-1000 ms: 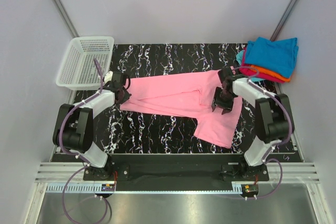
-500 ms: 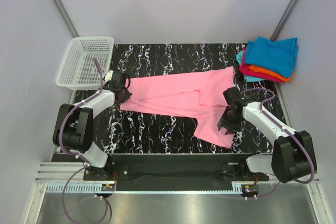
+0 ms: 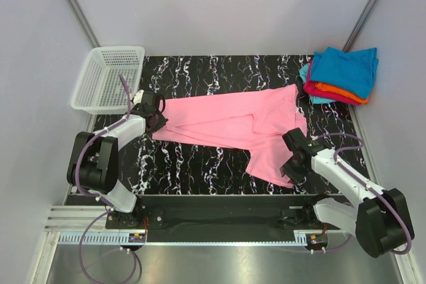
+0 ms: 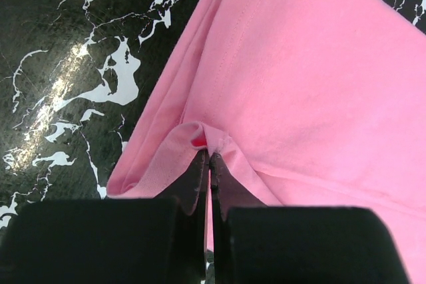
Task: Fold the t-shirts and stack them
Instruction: Fold the tshirt
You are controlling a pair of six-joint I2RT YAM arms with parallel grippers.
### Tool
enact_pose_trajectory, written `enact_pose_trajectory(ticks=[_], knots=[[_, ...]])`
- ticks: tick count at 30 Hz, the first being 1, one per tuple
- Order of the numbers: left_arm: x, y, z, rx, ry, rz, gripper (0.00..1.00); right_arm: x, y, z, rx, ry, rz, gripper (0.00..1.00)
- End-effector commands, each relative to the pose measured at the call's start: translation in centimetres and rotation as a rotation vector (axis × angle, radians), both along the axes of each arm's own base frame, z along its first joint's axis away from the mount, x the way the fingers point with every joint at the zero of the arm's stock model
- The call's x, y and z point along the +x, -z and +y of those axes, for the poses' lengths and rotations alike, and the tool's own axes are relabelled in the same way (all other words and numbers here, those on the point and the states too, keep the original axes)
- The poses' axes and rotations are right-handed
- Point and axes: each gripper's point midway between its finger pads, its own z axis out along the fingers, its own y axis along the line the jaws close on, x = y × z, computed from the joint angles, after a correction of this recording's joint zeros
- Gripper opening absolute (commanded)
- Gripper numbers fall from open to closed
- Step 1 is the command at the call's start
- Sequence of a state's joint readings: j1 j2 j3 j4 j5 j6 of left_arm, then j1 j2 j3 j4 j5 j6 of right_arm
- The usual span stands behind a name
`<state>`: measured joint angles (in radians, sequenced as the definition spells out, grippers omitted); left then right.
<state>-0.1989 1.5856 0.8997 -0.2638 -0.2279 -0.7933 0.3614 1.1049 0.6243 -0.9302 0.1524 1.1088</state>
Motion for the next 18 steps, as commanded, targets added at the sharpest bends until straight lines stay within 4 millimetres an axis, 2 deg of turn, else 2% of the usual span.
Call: enact_pose_trajectory(ticks=[1,9,14,18], knots=[[0.6,-1.4,-0.4,-0.018,0.017,-0.06,0.0,0.2,0.3,0.8,0.026,0.116,-0.058,0.38],[0.2,-1.1,-0.3,-0.016,0.021,-0.056,0.0,-0.7,0.9,1.9,-0.018,0.077,-0.016,0.41],[0.1,-1.2,-0.2,-0.014,0.02,-0.056,0.0,-0.7,1.1,1.5,-0.069,0.081,0.013,0.43],[0.1,-1.5,-0.2,-0.016,0.02,-0.065,0.0,0.0,0.8,1.2,-0.122,0.068,0.029,0.44]])
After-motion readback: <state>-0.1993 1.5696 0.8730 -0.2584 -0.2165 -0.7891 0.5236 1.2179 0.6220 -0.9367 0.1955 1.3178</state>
